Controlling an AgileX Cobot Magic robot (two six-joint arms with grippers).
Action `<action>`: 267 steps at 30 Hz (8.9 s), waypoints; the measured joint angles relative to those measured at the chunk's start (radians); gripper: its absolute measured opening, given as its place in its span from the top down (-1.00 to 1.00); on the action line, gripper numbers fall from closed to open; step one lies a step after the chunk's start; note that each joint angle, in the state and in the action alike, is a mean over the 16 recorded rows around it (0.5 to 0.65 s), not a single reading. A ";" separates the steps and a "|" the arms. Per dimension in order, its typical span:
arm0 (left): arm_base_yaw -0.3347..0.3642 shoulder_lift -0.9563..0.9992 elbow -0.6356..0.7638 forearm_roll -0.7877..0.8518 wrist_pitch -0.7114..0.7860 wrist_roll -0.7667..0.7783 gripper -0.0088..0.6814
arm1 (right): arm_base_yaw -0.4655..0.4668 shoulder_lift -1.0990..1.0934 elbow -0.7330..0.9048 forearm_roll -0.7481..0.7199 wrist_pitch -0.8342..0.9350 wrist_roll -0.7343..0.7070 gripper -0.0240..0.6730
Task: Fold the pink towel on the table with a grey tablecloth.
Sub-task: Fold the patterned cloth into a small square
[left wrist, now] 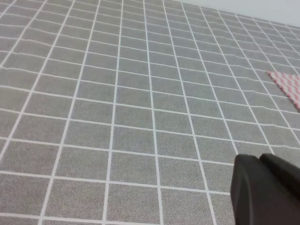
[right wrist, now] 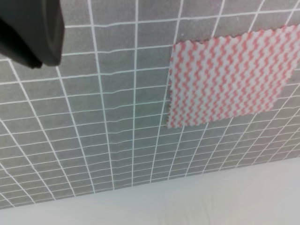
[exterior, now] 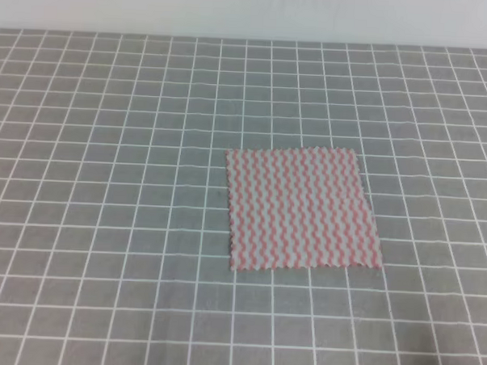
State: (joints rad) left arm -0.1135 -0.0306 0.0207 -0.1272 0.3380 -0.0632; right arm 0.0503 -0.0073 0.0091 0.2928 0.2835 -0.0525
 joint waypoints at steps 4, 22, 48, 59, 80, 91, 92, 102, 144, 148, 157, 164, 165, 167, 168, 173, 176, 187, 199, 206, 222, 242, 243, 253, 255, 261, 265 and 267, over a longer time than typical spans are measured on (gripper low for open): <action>0.000 0.004 -0.001 0.000 0.001 0.000 0.98 | 0.000 -0.001 0.002 0.000 -0.001 0.000 0.98; 0.000 0.004 -0.004 0.000 0.003 0.000 0.98 | 0.001 -0.007 0.015 -0.002 -0.009 -0.001 0.98; 0.000 0.002 -0.001 -0.539 -0.270 -0.117 0.98 | 0.001 -0.008 0.016 0.860 -0.059 0.000 0.98; 0.000 0.015 -0.031 -0.631 -0.321 -0.098 0.98 | 0.001 0.004 0.006 0.897 -0.110 -0.025 0.98; -0.001 0.824 -0.621 -0.626 0.138 0.574 0.98 | 0.001 0.427 -0.271 0.921 -0.174 -0.554 0.98; -0.073 1.252 -0.872 -0.572 0.309 0.692 0.98 | 0.008 0.890 -0.597 0.780 0.148 -0.759 0.98; -0.087 1.281 -0.891 -0.554 0.315 0.686 0.98 | 0.013 0.948 -0.641 0.744 0.194 -0.747 0.98; -0.231 1.482 -1.060 -0.324 0.340 0.562 0.98 | 0.165 1.508 -1.064 0.210 0.566 -0.373 0.98; -0.280 1.551 -1.143 -0.274 0.317 0.480 0.98 | 0.261 1.877 -1.286 -0.082 0.582 0.048 0.12; -0.280 1.552 -1.143 -0.280 0.316 0.483 0.98 | 0.265 1.891 -1.285 -0.070 0.592 0.037 0.12; -0.280 1.553 -1.143 -0.281 0.312 0.486 0.98 | 0.276 1.916 -1.285 -0.052 0.605 0.008 0.22; -0.280 1.554 -1.143 -0.281 0.313 0.488 0.98 | 0.282 1.921 -1.286 -0.074 0.613 0.002 0.32; -0.280 1.555 -1.143 -0.281 0.314 0.489 0.98 | 0.282 1.920 -1.286 -0.079 0.615 0.003 0.33; -0.279 1.556 -1.143 -0.280 0.314 0.489 0.98 | 0.282 1.918 -1.286 -0.089 0.618 0.004 0.34; -0.279 1.556 -1.143 -0.280 0.314 0.490 0.98 | 0.282 1.919 -1.286 -0.093 0.619 0.005 0.34; -0.279 1.559 -1.144 -0.279 0.314 0.492 0.98 | 0.282 1.919 -1.287 -0.103 0.610 0.007 0.31; -0.279 1.560 -1.144 -0.279 0.313 0.492 0.98 | 0.282 1.916 -1.287 -0.110 0.606 0.017 0.28; -0.279 1.563 -1.144 -0.278 0.313 0.492 0.98 | 0.282 1.930 -1.290 -0.129 0.594 0.059 0.22; -0.279 1.565 -1.144 -0.277 0.313 0.492 0.98 | 0.282 1.934 -1.290 -0.129 0.594 0.074 0.55; -0.279 1.566 -1.144 -0.273 0.313 0.493 0.98 | 0.282 1.922 -1.293 -0.123 0.591 0.068 0.86; -0.333 1.567 -1.144 -0.201 0.351 0.739 0.38 | 0.282 1.883 -1.391 -0.088 0.594 0.019 0.98; -0.560 1.751 -1.144 -0.098 0.287 0.943 -0.54 | 0.280 1.873 -1.432 -0.045 0.486 -0.028 0.98; -0.563 1.759 -1.144 -0.095 0.277 0.943 -0.54 | 0.281 1.874 -1.433 -0.045 0.481 -0.029 0.98; -0.568 1.807 -1.144 -0.084 0.159 0.942 -0.55 | 0.281 1.880 -1.434 -0.045 0.444 -0.029 0.98; -0.568 1.813 -1.144 -0.084 0.142 0.942 -0.55 | 0.281 1.881 -1.434 -0.045 0.439 -0.029 0.98; -0.568 1.827 -1.143 -0.083 0.103 0.940 -0.46 | 0.281 1.877 -1.434 -0.045 0.433 -0.028 0.98; -0.568 1.833 -1.143 -0.083 0.088 0.939 -0.23 | 0.281 1.877 -1.434 -0.046 0.431 -0.029 0.98; -0.568 1.835 -1.143 -0.083 0.082 0.938 -0.06 | 0.281 1.878 -1.434 -0.046 0.431 -0.029 0.98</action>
State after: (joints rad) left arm -0.6818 1.8039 -1.1227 -0.2106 0.4199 0.8746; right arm 0.3314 1.8709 -1.4246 0.2470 0.7147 -0.0811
